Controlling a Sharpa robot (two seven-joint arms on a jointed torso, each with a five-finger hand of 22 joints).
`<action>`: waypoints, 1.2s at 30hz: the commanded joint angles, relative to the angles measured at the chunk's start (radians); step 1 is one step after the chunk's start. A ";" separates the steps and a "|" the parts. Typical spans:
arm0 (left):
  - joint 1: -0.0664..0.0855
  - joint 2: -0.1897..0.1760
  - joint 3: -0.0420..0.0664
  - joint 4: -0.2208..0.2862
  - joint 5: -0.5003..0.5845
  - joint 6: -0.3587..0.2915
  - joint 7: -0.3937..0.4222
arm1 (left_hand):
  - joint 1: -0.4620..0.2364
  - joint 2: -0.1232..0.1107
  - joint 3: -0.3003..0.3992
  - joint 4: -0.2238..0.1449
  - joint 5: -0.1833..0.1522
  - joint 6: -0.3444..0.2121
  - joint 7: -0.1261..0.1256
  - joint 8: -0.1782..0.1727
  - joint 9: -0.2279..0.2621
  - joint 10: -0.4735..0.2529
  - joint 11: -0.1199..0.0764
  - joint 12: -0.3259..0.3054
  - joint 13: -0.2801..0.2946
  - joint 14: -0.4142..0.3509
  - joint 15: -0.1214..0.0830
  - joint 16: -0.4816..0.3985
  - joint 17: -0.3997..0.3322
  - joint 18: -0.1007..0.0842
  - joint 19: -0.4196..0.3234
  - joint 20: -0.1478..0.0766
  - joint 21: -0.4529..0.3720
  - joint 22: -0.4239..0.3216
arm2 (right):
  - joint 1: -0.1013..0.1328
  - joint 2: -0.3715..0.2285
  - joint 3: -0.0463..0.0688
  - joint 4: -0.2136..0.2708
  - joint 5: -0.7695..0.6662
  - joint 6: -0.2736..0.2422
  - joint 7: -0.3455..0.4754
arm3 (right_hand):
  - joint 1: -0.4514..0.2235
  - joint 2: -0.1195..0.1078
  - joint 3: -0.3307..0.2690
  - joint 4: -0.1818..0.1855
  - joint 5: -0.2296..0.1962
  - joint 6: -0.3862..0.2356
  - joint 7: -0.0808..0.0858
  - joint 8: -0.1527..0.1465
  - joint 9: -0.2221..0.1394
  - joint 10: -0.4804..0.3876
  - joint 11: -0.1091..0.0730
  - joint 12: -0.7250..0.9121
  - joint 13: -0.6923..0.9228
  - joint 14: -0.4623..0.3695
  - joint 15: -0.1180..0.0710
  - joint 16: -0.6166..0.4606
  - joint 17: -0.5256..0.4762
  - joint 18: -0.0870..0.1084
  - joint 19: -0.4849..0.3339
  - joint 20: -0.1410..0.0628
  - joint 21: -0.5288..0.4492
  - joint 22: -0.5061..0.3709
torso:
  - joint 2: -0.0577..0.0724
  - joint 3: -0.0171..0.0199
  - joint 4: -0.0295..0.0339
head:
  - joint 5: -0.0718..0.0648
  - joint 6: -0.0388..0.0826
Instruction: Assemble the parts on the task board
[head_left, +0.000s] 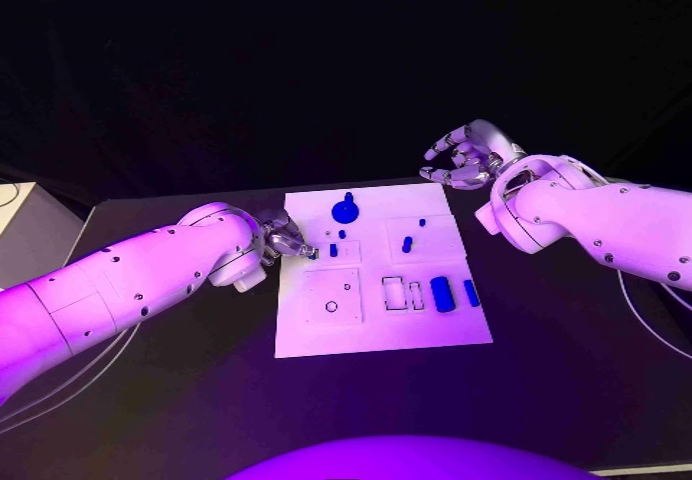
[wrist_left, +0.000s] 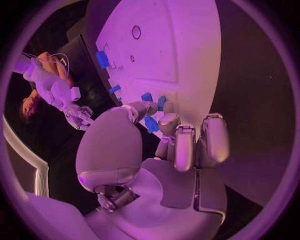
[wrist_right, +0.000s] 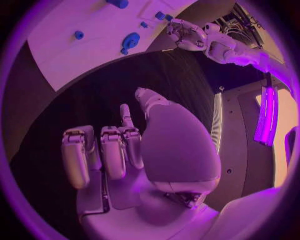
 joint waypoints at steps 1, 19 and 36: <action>0.001 0.004 0.001 0.001 -0.008 -0.010 0.005 | 0.003 0.014 0.169 -0.176 0.000 0.007 -0.002 0.003 0.000 0.003 -0.001 -0.005 -0.001 0.074 -0.006 0.005 0.155 -0.019 0.004 0.000 0.000 0.001 | -0.001 0.001 0.001 0.000 -0.009 -0.001 0.005 | -0.005 -0.003 0.002 0.001 0.003 -0.007 0.000 0.005 0.001 0.081 -0.001 0.004 0.244 0.103 -0.004 0.003 0.257 -0.011 0.100 -0.003 -0.002 0.254 | 0.000 -0.0005 0.0000 | 0.000 -0.002; 0.001 0.016 0.004 -0.009 0.001 -0.004 -0.001 | 0.002 0.016 0.171 -0.176 -0.003 0.007 -0.002 0.001 0.000 0.004 -0.001 -0.006 -0.001 0.074 -0.006 0.005 0.155 -0.019 0.004 -0.001 0.001 0.001 | -0.002 0.004 0.001 -0.003 -0.009 0.000 0.006 | -0.005 -0.003 0.002 0.001 0.003 -0.007 0.000 0.005 0.001 0.081 -0.001 0.004 0.244 0.103 -0.004 0.003 0.257 -0.011 0.100 -0.003 -0.002 0.254 | 0.000 -0.0002 -0.0005 | -0.001 -0.002; 0.002 0.033 0.005 -0.037 0.000 0.021 -0.002 | 0.002 0.017 0.171 -0.177 -0.005 0.007 -0.002 0.000 0.000 0.001 -0.001 -0.009 -0.006 0.074 -0.006 0.005 0.155 -0.019 0.003 -0.001 0.000 0.000 | -0.003 0.006 0.001 -0.004 -0.009 0.001 0.006 | -0.005 -0.004 0.005 0.001 0.008 -0.008 0.000 0.007 0.002 0.082 -0.001 0.005 0.244 0.103 -0.004 0.004 0.257 -0.011 0.100 -0.004 -0.001 0.254 | 0.001 -0.0009 -0.0007 | -0.003 -0.004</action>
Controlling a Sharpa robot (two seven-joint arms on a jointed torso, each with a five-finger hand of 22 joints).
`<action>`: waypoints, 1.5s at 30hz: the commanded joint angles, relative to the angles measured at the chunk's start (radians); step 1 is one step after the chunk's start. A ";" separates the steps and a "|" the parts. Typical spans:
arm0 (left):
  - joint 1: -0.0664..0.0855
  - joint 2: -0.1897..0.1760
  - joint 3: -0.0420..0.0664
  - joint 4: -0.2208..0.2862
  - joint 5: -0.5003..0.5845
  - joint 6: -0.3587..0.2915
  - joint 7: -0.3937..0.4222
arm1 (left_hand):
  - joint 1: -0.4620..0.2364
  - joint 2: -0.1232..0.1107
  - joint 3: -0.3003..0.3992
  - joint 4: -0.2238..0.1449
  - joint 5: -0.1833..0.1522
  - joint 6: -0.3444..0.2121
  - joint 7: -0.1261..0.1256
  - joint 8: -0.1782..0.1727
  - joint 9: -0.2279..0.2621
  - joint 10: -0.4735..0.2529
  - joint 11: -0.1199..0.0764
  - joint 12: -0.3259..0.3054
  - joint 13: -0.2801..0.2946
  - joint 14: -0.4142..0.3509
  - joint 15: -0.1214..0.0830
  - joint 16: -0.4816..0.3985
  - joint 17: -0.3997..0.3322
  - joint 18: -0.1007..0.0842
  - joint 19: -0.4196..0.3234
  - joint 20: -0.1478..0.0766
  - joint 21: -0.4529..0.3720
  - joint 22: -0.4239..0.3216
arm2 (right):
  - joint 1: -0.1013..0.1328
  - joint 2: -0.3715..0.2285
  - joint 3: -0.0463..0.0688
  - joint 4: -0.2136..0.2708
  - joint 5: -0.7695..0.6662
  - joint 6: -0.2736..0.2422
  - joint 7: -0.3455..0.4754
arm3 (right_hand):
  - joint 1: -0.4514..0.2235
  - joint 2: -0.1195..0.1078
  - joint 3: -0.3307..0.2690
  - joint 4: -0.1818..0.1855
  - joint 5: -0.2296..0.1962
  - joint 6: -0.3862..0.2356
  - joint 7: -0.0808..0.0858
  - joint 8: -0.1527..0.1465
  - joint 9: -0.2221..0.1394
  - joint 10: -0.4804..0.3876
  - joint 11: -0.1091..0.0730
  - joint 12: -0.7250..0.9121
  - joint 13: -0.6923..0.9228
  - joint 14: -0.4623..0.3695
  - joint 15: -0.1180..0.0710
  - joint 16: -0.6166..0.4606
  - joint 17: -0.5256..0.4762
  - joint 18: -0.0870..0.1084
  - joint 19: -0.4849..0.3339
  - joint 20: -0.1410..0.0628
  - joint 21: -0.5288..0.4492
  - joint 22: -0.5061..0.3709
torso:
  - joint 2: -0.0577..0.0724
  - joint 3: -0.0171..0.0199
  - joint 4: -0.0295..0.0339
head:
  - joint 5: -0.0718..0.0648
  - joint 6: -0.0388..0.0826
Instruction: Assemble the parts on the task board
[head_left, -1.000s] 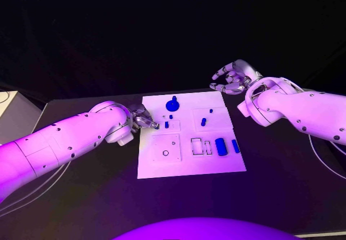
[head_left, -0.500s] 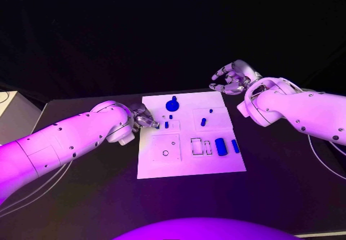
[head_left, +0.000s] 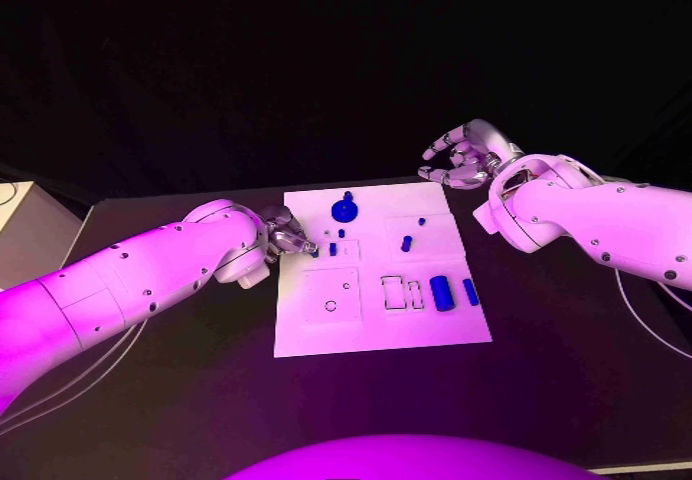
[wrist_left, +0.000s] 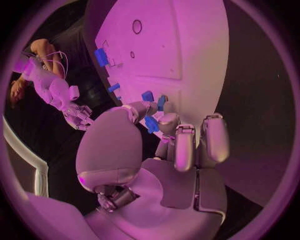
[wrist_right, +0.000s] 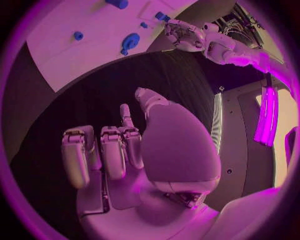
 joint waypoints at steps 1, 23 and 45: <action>0.000 0.003 0.000 -0.003 0.000 0.020 0.002 | 0.006 0.012 0.171 -0.177 0.004 0.007 -0.002 0.007 0.001 0.002 -0.001 -0.005 -0.001 0.074 -0.006 0.005 0.155 -0.019 0.003 -0.001 0.000 -0.001 | -0.001 0.001 0.001 0.000 -0.009 0.001 0.006 | -0.005 -0.004 0.005 0.001 0.004 -0.008 0.000 0.003 0.001 0.082 -0.001 0.005 0.244 0.103 -0.004 0.004 0.257 -0.011 0.100 -0.004 -0.001 0.255 | 0.000 0.0004 0.0003 | -0.002 -0.002; 0.001 0.006 0.000 -0.018 -0.001 0.053 -0.003 | 0.006 0.013 0.172 -0.177 0.002 0.006 -0.001 0.006 0.001 0.001 -0.001 -0.006 -0.001 0.074 -0.006 0.005 0.155 -0.018 0.003 -0.002 0.000 -0.001 | -0.001 0.000 0.001 -0.001 -0.009 0.001 0.005 | -0.005 -0.004 0.005 0.001 0.004 -0.008 0.000 0.003 0.001 0.082 -0.001 0.005 0.244 0.103 -0.004 0.004 0.257 -0.011 0.100 -0.004 -0.001 0.255 | 0.000 0.0001 0.0008 | -0.004 -0.007; 0.009 0.043 0.000 -0.063 -0.012 0.068 -0.002 | 0.008 0.013 0.173 -0.180 -0.001 0.006 -0.001 0.004 0.000 0.000 0.000 -0.008 -0.002 0.074 -0.006 0.006 0.157 -0.018 0.002 -0.002 0.000 -0.001 | -0.001 0.005 0.001 -0.001 -0.009 0.000 0.005 | -0.005 -0.004 0.005 0.001 0.004 -0.008 0.000 0.003 0.001 0.082 -0.001 0.005 0.244 0.103 -0.004 0.004 0.257 -0.011 0.100 -0.004 -0.001 0.255 | 0.001 0.0007 -0.0013 | -0.005 -0.017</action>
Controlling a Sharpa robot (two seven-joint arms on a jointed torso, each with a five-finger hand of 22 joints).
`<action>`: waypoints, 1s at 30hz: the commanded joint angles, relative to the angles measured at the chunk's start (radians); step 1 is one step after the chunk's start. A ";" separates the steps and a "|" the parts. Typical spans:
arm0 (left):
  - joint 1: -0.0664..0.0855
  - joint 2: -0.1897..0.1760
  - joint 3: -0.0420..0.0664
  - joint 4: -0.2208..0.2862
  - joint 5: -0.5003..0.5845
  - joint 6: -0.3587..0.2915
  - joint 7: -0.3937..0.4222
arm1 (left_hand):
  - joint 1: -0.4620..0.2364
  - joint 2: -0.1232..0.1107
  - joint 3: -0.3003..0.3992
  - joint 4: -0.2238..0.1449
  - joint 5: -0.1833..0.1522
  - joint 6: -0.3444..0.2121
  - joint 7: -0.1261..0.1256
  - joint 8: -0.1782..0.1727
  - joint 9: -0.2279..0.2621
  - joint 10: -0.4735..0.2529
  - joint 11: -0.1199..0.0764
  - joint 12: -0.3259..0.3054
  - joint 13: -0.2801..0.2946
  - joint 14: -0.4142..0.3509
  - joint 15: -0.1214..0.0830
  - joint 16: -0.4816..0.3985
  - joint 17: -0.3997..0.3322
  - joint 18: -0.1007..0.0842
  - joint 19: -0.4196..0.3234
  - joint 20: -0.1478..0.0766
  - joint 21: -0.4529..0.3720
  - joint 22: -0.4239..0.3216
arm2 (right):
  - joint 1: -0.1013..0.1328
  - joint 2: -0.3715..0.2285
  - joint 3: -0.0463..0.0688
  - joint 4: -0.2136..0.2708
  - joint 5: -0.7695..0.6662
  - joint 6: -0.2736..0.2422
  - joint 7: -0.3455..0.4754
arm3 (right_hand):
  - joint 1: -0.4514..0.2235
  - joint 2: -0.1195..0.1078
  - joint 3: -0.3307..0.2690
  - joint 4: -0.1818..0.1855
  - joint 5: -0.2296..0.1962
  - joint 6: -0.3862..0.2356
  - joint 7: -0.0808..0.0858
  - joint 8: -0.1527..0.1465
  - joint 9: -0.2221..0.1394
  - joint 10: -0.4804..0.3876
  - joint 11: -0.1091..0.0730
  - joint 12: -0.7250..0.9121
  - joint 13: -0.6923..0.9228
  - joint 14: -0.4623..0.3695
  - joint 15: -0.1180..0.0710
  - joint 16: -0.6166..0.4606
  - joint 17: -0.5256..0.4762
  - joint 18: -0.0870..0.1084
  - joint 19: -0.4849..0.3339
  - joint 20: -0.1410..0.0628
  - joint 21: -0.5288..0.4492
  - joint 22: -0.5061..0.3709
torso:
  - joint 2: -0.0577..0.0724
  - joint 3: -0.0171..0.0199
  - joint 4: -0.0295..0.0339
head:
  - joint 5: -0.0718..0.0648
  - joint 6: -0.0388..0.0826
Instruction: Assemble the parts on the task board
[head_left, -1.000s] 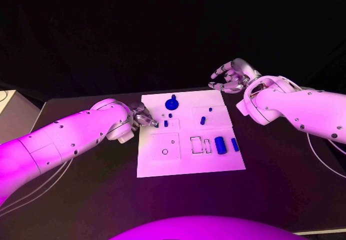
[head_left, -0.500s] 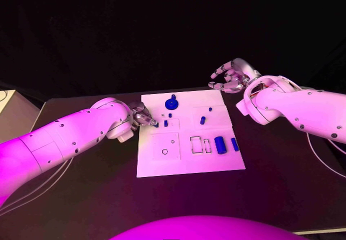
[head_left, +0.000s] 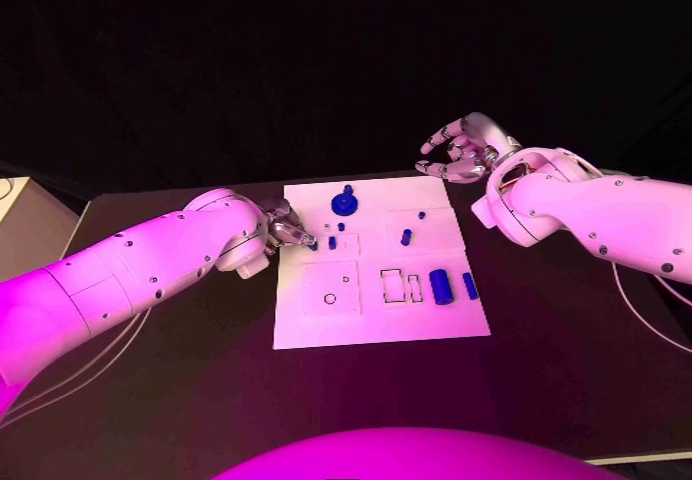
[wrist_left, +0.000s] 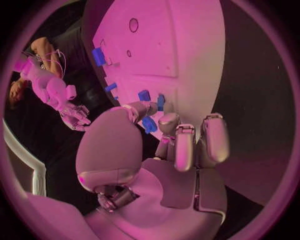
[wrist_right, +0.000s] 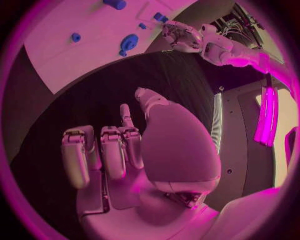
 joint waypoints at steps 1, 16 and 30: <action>-0.001 0.009 -0.002 -0.003 -0.010 0.037 -0.003 | 0.006 0.011 0.172 -0.181 -0.001 0.003 -0.001 0.000 0.000 -0.001 -0.002 -0.003 0.001 0.075 -0.006 0.006 0.158 -0.019 0.002 -0.002 0.000 0.000 | 0.000 0.001 0.001 0.000 -0.009 0.000 0.005 | -0.005 -0.004 0.005 0.001 0.004 -0.008 0.000 0.003 0.001 0.082 -0.001 0.005 0.244 0.103 -0.004 0.004 0.257 -0.011 0.100 -0.004 -0.001 0.254 | -0.001 -0.0002 -0.0010 | -0.001 -0.002; 0.006 0.016 -0.002 -0.008 -0.013 0.088 -0.010 | 0.010 0.003 0.170 -0.191 -0.001 0.007 -0.002 -0.001 -0.001 0.003 -0.002 0.000 0.008 0.078 -0.006 0.011 0.169 -0.018 0.001 -0.002 0.000 -0.001 | 0.000 0.002 0.001 -0.001 -0.009 0.001 0.005 | -0.006 -0.005 0.008 0.001 0.006 -0.009 0.000 0.005 0.002 0.082 -0.001 0.005 0.245 0.103 -0.005 0.003 0.256 -0.011 0.100 -0.004 -0.002 0.254 | -0.002 -0.0013 0.0006 | -0.003 -0.003; 0.010 0.020 -0.002 -0.012 -0.017 0.057 -0.013 | 0.011 -0.003 0.166 -0.196 0.006 0.015 -0.002 -0.002 -0.002 0.018 -0.003 0.013 0.031 0.079 -0.006 0.012 0.174 -0.019 0.004 -0.002 0.002 0.004 | 0.000 0.002 0.001 0.000 -0.009 -0.001 0.006 | -0.005 -0.005 0.009 0.001 0.009 -0.010 0.000 0.006 0.002 0.082 -0.001 0.005 0.244 0.103 -0.005 0.003 0.256 -0.011 0.100 -0.004 -0.002 0.254 | -0.002 -0.0010 0.0016 | -0.003 -0.002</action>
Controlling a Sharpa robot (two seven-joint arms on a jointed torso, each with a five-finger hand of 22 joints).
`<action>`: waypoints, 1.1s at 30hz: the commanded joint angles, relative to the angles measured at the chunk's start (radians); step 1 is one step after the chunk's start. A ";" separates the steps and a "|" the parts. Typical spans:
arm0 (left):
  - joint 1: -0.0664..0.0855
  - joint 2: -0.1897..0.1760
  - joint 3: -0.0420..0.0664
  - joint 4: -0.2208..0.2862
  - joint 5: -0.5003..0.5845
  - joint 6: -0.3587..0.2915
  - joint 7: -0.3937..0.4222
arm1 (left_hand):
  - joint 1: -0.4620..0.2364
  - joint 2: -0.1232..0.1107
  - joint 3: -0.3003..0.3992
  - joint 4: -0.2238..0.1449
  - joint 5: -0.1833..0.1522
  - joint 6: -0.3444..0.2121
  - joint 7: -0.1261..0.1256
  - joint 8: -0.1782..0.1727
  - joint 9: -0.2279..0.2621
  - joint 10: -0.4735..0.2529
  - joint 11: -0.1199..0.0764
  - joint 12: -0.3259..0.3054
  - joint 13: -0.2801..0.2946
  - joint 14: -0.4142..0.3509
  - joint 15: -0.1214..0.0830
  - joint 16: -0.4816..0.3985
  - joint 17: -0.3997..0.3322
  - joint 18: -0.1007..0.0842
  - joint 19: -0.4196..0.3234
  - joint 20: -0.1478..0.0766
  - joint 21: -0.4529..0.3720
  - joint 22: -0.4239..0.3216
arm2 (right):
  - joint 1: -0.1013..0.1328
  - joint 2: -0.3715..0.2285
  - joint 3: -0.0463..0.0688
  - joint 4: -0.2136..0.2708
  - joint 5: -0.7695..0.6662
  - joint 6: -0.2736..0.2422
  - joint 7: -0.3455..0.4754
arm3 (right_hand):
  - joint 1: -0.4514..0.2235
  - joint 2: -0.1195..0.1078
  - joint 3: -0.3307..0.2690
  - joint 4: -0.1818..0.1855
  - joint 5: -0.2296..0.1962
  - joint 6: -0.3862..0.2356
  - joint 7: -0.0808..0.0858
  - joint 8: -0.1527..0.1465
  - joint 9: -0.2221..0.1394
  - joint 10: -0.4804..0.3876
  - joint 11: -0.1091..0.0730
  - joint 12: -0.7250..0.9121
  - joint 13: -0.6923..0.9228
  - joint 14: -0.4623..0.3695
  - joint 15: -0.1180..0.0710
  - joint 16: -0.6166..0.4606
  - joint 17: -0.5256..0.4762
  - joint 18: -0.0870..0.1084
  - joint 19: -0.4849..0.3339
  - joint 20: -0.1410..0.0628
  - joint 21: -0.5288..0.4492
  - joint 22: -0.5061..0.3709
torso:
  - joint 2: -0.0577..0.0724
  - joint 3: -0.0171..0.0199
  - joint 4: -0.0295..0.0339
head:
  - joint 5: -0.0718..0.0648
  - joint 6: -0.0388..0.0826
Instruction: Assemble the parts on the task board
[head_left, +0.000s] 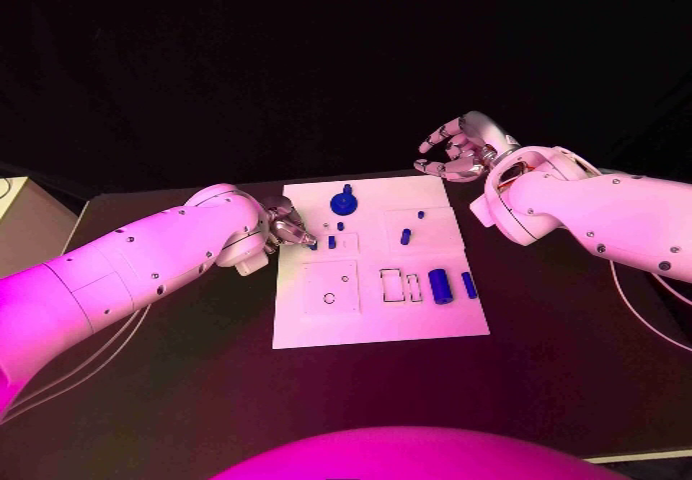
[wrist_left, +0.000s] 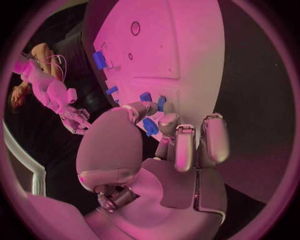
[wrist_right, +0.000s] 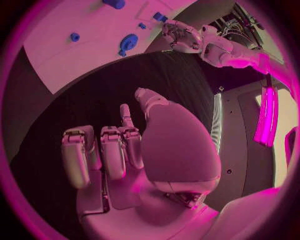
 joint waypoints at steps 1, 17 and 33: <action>-0.001 0.008 -0.002 -0.002 -0.004 0.008 -0.008 | 0.007 0.001 0.178 -0.184 0.007 0.009 -0.004 0.002 0.000 0.007 0.001 0.004 0.002 0.079 -0.006 0.004 0.174 -0.019 0.004 -0.002 0.002 0.001 | 0.000 0.000 0.001 0.001 -0.009 -0.001 0.006 | -0.005 -0.005 0.007 -0.002 0.006 -0.010 0.000 0.006 0.001 0.082 -0.001 0.005 0.244 0.103 -0.005 0.003 0.256 -0.011 0.100 -0.004 -0.002 0.254 | 0.000 0.0003 0.0003 | 0.001 0.001; 0.004 0.019 -0.002 -0.013 -0.017 0.018 -0.029 | -0.008 0.002 0.159 -0.175 0.015 0.031 -0.013 0.001 -0.002 0.042 -0.006 0.030 0.044 0.085 -0.010 0.013 0.196 -0.023 0.014 -0.003 0.008 0.014 | 0.000 0.000 0.001 0.002 -0.009 0.000 0.006 | -0.004 -0.005 0.009 -0.002 0.012 -0.010 0.000 0.006 0.001 0.082 -0.001 0.005 0.245 0.102 -0.005 0.003 0.256 -0.011 0.100 -0.004 -0.003 0.254 | 0.001 0.0003 -0.0006 | 0.001 -0.002; 0.004 0.022 -0.002 -0.010 -0.056 0.016 -0.028 | -0.011 -0.007 0.147 -0.185 0.056 0.051 -0.021 -0.004 -0.007 0.062 -0.013 0.037 0.064 0.093 -0.016 0.025 0.227 -0.025 0.022 -0.008 0.012 0.024 | -0.001 0.000 0.001 0.002 -0.009 0.000 0.007 | -0.004 -0.006 0.012 -0.002 0.022 -0.011 0.000 0.007 0.002 0.082 -0.001 0.005 0.244 0.102 -0.005 0.003 0.256 -0.011 0.100 -0.004 -0.003 0.254 | 0.000 0.0004 0.0000 | -0.001 -0.006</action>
